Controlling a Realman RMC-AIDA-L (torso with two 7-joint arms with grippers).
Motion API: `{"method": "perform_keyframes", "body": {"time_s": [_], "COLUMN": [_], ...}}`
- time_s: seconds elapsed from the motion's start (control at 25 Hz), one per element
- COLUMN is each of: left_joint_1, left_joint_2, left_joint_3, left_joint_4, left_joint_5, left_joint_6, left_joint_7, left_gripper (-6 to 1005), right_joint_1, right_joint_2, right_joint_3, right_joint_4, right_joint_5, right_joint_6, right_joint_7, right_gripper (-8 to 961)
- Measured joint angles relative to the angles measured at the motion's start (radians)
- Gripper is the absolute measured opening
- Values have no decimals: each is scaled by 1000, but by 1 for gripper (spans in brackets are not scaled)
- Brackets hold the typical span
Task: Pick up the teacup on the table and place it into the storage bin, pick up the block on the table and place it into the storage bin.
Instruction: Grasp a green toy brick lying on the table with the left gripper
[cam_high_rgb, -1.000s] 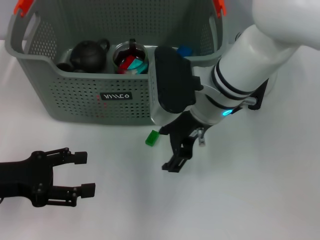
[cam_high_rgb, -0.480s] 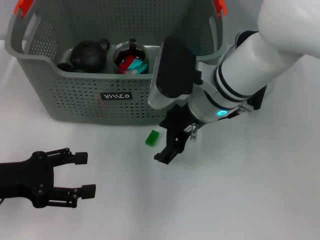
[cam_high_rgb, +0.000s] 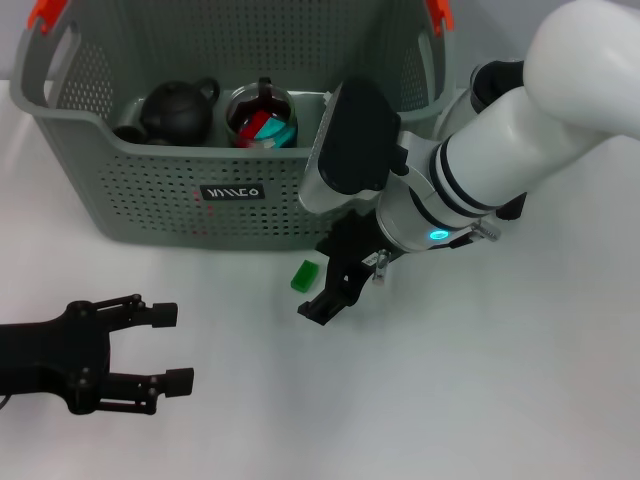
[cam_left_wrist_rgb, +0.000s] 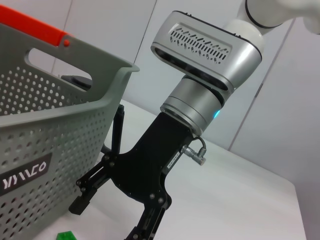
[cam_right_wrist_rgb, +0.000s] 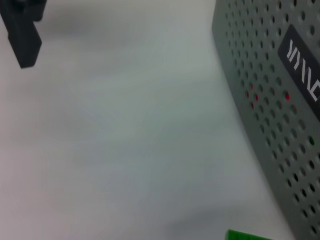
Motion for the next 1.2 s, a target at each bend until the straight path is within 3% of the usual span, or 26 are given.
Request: {"method": "perform_keyframes", "body": {"time_s": [0.56, 1.2], "left_joint_1": [5, 6], "left_joint_2": [-1, -1], "left_joint_3": [3, 3], "left_joint_4": [1, 1], "left_joint_5": [0, 2], "left_joint_6": [4, 1], "left_joint_7": [6, 10], "left_gripper": [947, 947], "right_joint_1": [-43, -74], "right_joint_2": [0, 0], "right_joint_3": [-90, -94], "right_joint_4": [6, 12], "right_joint_5": [102, 183], "right_joint_6": [70, 154], "right_joint_7": [-48, -99], "right_gripper": [944, 944]}}
